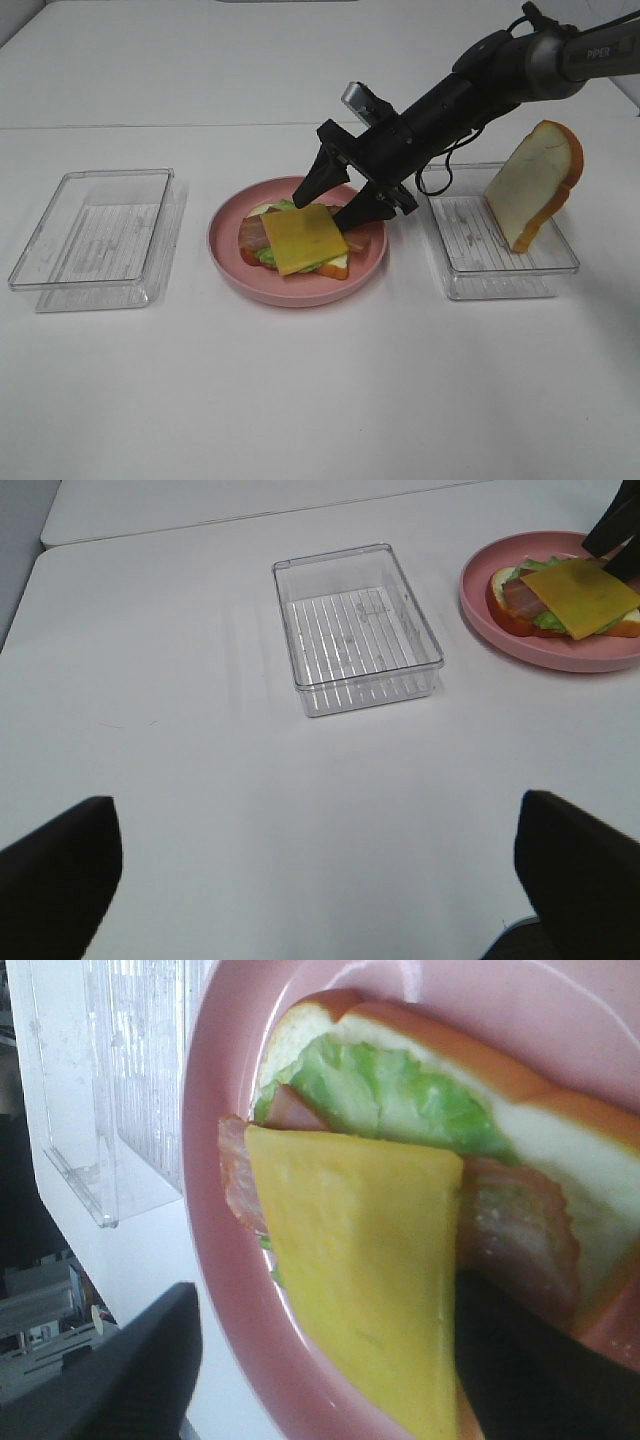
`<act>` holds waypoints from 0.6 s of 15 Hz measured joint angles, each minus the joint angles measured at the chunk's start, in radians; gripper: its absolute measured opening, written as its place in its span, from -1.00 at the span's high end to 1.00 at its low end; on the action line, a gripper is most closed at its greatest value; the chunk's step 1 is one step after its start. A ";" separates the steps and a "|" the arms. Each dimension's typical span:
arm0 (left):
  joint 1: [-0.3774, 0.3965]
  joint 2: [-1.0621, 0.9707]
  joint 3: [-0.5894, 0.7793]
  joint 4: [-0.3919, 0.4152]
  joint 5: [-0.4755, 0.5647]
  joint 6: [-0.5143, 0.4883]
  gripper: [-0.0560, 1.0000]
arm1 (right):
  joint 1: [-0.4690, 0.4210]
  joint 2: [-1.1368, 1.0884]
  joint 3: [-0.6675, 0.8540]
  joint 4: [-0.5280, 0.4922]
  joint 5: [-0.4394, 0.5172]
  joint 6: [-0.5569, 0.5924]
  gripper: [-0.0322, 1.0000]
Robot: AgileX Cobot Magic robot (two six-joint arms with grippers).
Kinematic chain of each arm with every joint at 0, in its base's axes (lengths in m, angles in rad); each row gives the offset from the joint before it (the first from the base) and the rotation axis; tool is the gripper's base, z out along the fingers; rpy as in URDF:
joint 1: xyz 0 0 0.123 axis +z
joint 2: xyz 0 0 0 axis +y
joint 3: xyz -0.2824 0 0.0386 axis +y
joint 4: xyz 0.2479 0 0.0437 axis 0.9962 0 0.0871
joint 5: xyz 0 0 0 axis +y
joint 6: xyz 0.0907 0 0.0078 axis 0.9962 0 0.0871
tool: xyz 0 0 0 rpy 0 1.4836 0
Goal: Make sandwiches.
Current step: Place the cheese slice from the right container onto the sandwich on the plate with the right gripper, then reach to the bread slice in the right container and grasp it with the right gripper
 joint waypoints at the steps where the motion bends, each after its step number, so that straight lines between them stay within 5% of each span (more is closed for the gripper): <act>1: 0.000 0.000 0.000 0.000 0.000 0.000 -0.98 | 0.001 0.000 -0.012 -0.015 0.010 0.004 -0.46; 9: 0.000 0.000 0.000 0.000 0.000 0.000 -0.98 | 0.001 -0.026 -0.492 -0.470 0.112 0.363 -0.50</act>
